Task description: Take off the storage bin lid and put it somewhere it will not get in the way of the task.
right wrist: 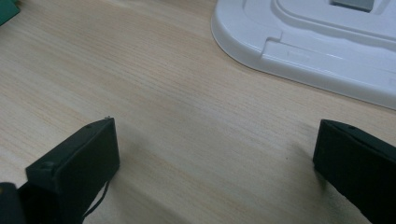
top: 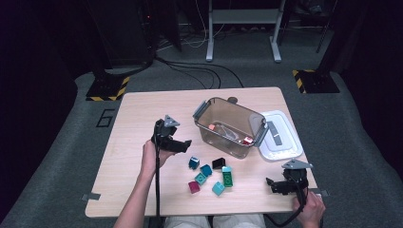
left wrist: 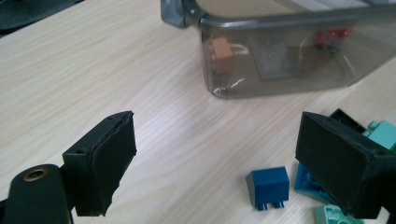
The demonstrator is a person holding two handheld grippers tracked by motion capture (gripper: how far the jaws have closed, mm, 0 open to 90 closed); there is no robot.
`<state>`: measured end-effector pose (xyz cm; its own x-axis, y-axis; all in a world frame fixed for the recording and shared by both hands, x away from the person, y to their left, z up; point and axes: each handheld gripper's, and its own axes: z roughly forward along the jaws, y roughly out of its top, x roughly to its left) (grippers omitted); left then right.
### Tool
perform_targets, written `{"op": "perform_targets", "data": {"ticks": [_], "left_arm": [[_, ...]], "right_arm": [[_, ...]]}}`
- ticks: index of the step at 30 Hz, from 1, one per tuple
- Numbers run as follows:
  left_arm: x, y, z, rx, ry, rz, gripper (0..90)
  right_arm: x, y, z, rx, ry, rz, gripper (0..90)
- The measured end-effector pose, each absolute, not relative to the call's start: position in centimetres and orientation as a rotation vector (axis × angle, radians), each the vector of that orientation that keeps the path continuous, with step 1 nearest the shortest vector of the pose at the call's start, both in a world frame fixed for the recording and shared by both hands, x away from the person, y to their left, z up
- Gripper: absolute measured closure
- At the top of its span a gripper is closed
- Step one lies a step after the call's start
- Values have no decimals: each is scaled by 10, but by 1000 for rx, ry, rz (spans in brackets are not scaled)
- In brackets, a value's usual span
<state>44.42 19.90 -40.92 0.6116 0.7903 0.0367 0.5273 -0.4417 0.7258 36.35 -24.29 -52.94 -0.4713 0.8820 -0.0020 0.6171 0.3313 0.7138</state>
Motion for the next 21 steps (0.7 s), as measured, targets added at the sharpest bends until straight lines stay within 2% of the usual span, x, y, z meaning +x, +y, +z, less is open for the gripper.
{"op": "perform_targets", "data": {"ticks": [21], "left_arm": [[427,207,-460,2143,1091,426,113]], "right_arm": [[363,-243,-529,1325,2211,927,0]]}}
